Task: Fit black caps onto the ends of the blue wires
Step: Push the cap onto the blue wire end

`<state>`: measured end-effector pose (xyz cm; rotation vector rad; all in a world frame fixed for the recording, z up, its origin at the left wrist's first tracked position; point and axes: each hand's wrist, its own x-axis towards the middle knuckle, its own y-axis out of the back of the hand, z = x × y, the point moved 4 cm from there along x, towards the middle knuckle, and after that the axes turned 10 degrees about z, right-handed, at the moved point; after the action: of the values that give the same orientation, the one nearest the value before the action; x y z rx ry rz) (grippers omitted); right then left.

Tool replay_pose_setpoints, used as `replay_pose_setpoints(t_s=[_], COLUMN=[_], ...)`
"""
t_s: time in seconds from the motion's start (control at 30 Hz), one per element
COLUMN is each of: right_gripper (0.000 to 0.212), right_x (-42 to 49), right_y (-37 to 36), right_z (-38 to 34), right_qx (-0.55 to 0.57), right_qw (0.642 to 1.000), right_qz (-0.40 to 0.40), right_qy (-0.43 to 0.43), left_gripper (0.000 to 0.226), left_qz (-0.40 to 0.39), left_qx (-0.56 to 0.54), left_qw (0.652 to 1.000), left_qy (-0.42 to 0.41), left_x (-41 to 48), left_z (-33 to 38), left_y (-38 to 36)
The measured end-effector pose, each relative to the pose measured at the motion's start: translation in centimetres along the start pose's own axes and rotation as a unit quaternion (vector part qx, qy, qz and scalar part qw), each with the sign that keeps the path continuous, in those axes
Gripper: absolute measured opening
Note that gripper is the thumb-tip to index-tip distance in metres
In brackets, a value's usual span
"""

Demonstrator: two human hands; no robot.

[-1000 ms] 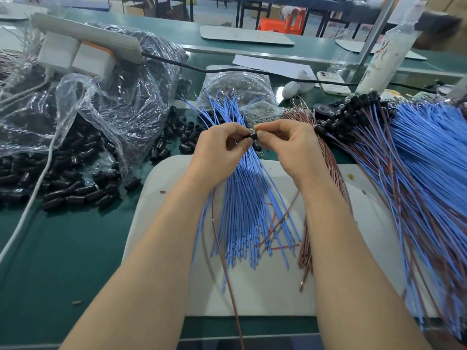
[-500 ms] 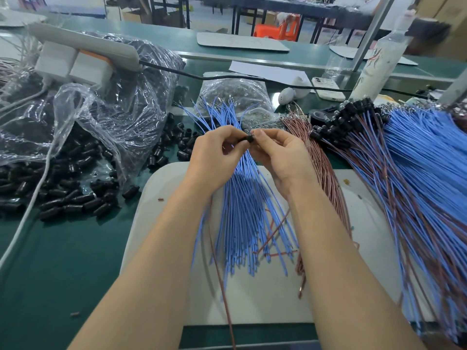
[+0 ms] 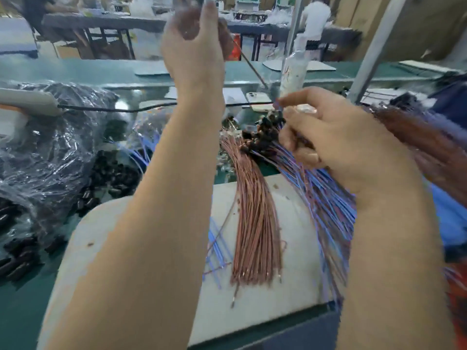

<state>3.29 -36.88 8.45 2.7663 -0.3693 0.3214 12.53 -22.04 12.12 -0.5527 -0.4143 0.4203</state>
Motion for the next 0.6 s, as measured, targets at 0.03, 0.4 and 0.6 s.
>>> replay_pose_setpoints(t_s=[0.03,0.4,0.6], right_gripper=[0.01,0.026,0.026], right_x=[0.3,1.5,1.6], right_y=[1.8,3.4,1.8], right_z=[0.6,14.1,11.4], right_qx=[-0.072,-0.354,-0.313], right_qw=[0.996,0.89,0.886], right_qz=[0.055,0.23,0.336], right_qy=[0.01,-0.174,-0.063], left_gripper=[0.007,0.013,0.015], left_qz=[-0.008,-0.22,-0.207], left_qx=[0.013,0.411,0.32], left_qw=[1.0,0.873,0.911], left_qy=[0.013,0.141,0.158], left_x=[-0.7,-10.6,-8.6], left_z=[-1.4,-18.6,-16.6], left_y=[-1.6,-3.5,-2.3])
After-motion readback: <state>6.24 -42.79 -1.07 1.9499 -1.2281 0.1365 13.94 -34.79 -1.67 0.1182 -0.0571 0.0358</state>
